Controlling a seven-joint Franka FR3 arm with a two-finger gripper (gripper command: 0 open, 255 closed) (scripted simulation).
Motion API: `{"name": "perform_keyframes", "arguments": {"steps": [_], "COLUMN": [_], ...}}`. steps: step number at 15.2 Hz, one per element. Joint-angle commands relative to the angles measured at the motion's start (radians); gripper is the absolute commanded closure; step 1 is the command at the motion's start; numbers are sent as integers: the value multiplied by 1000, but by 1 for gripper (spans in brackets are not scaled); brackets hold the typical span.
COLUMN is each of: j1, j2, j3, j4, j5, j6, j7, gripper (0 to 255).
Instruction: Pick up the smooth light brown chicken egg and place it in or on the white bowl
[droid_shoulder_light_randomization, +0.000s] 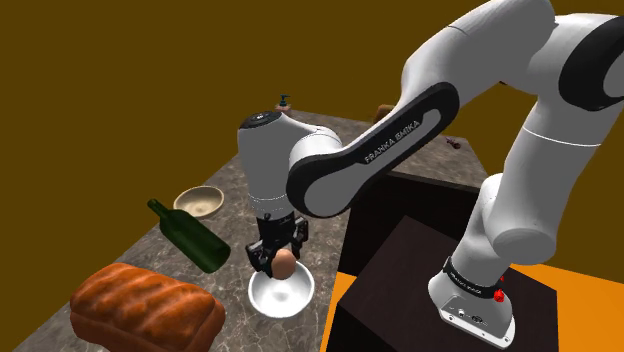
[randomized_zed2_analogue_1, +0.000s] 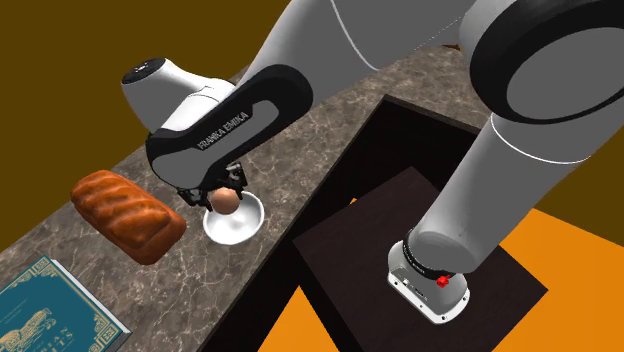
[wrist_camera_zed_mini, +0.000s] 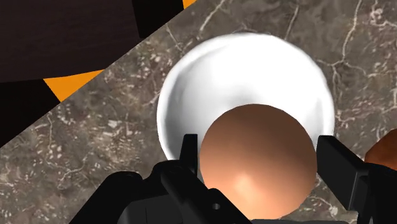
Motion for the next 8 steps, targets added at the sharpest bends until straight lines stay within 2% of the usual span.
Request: {"name": "perform_keyframes", "arguments": {"steps": [1,8], "j1": [1,7], "j2": [17,70], "j3": [0,-4], "j4": [-15,-40], "j5": [-9,-41], "j6": [31,102], "j7": [6,26], "gripper": [255,255]}}
